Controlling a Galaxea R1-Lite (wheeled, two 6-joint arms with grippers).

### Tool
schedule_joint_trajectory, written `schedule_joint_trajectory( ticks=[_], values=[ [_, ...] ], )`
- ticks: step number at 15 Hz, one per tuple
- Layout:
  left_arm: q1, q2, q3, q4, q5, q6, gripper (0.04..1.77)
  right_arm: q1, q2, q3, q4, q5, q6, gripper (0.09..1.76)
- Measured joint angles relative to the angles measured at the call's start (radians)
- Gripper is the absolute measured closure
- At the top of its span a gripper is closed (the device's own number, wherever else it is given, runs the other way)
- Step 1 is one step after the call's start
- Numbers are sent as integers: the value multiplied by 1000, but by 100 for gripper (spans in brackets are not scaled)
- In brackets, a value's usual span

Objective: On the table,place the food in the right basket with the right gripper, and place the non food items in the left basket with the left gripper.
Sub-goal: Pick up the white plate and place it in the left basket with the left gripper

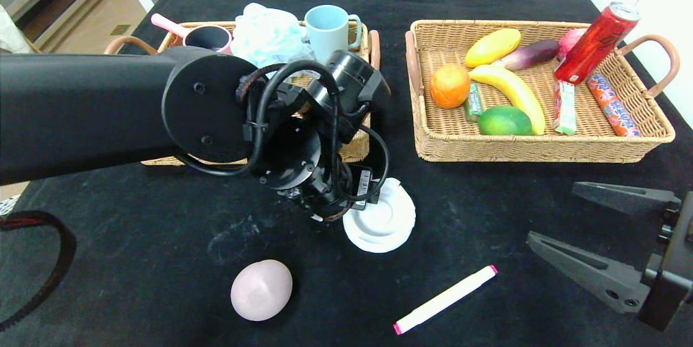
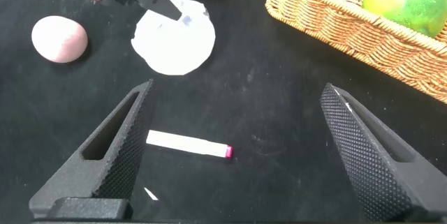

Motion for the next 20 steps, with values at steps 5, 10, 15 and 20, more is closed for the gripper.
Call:
schedule_joint_trajectory(
  ticks=[5,10,15,20],
  values=[
    [0,3,-3,1,0,0,88,0,0,1,0,0,0,14],
    [0,6,-4,0,0,0,168,0,0,1,0,0,0,14],
    [0,8,-4,0,0,0,168,0,1,1,0,0,0,14],
    [0,8,-3,0,0,-1,168,0,2,3,0,0,-1,14]
  ],
)
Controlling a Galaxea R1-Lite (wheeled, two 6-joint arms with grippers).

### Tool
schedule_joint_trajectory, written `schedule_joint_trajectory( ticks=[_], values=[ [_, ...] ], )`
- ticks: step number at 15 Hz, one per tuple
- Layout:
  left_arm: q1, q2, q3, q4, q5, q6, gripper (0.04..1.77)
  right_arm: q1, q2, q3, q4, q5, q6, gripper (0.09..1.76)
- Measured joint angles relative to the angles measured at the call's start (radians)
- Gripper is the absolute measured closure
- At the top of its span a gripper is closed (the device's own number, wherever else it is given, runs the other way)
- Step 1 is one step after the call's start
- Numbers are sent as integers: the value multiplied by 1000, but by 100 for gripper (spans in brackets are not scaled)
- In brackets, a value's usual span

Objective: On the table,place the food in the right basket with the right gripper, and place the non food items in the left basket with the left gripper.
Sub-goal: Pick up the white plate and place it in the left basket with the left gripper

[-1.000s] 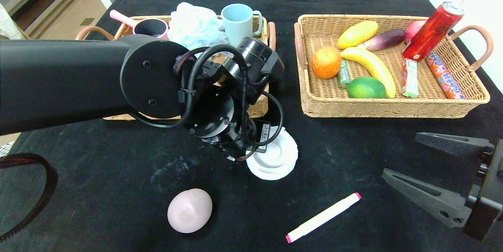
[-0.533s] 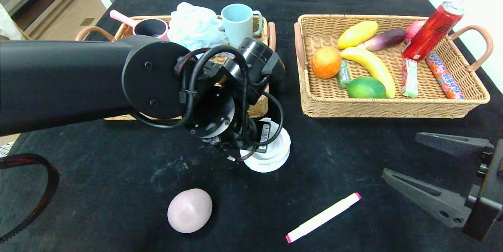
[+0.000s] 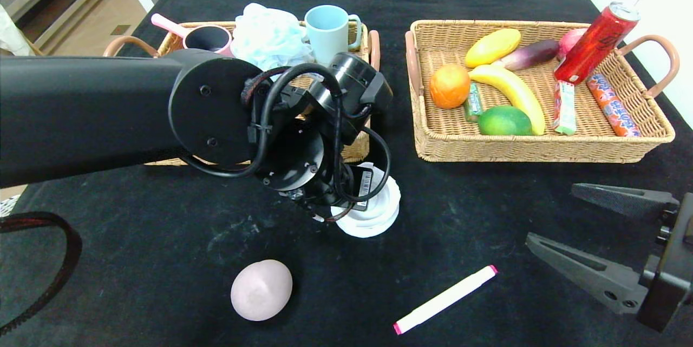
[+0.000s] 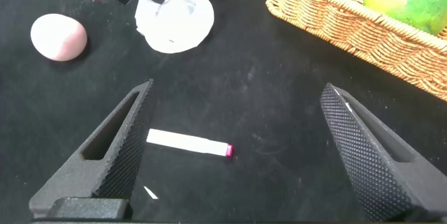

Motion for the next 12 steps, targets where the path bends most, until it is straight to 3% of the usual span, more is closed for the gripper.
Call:
schedule_joint_trajectory(
  ticks=[6,12],
  values=[
    [-2,-15,2,6,-1,7,169,1,0,2,0,0,-1,14],
    [-9,-120,35,0,-22,6,169,1,0,2,0,0,-1,14]
  ],
)
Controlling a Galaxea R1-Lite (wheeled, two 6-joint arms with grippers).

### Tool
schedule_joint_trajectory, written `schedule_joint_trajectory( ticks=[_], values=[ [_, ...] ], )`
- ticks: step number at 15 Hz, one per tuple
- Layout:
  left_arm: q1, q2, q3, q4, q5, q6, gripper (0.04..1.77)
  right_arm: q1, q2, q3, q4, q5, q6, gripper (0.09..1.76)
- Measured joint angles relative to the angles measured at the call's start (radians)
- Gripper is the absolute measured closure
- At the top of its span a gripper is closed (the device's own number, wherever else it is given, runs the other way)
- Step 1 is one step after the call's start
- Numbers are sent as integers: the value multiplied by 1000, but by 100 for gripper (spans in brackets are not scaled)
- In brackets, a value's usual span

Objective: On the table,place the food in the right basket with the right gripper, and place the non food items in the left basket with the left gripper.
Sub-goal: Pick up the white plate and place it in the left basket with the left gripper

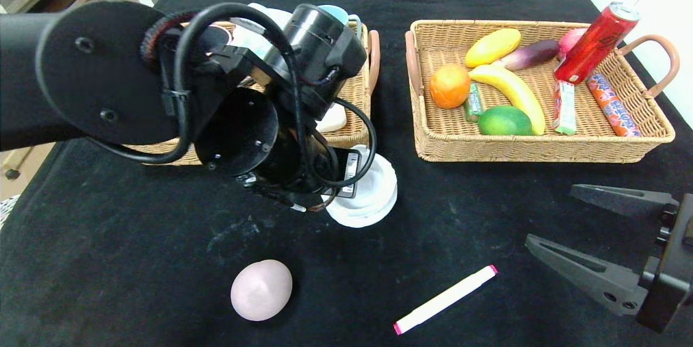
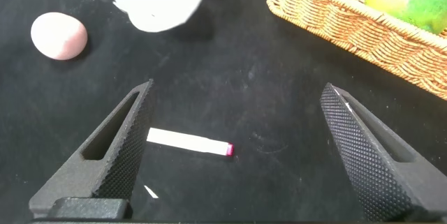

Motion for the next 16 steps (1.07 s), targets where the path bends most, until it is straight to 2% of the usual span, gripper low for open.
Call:
schedule_joint_trajectory(
  ticks=[5,7,11,16],
  values=[
    [-19,-119,29,-1,3,9,169,0,3,4,0,0,0,14],
    [-7,-147,19,-1,7,30,169,1,3,6,0,0,0,14],
    [68,-154,-43,-43,9,56,169,3,3,6,0,0,0,14],
    [185,-87,-109,-214,7,167,169,3,3,4,0,0,0,14]
  ],
)
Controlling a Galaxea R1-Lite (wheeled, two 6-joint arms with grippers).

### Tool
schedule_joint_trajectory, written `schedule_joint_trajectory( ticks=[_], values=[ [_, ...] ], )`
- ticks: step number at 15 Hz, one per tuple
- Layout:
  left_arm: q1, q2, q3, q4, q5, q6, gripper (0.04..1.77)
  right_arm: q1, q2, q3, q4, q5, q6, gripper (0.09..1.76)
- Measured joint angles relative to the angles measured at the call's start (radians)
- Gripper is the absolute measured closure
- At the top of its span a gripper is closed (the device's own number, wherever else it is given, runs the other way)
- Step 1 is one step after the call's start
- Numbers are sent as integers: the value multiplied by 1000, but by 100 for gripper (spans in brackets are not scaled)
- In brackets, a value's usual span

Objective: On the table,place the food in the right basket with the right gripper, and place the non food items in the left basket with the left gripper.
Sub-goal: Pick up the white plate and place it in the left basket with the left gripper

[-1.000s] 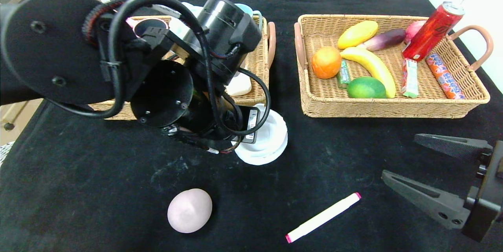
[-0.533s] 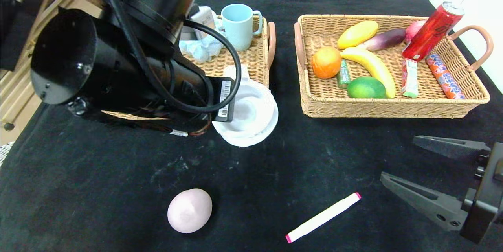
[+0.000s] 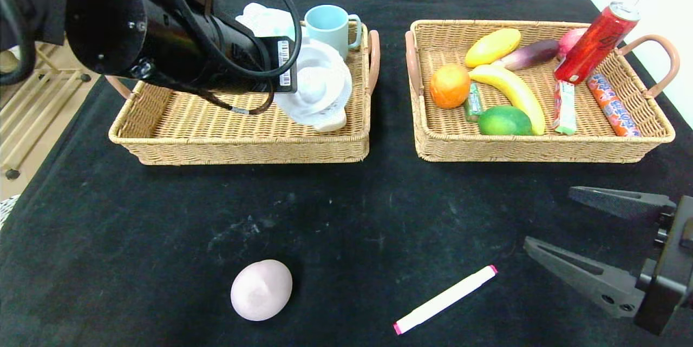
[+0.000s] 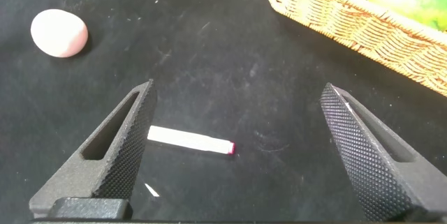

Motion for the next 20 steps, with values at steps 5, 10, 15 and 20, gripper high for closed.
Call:
schedule_joint_trajectory(
  ticks=[5,10,15,20],
  values=[
    [40,59,-22,-87,-6,21,169,-2,-4,-3,0,0,0,14],
    [67,105,-23,-133,-1,21,169,-1,-24,-6,0,1,0,14],
    [73,124,-19,-133,3,24,169,0,-32,-6,1,1,0,14],
    [76,132,-17,-134,2,19,130,0,-33,-6,1,1,0,14]
  ],
)
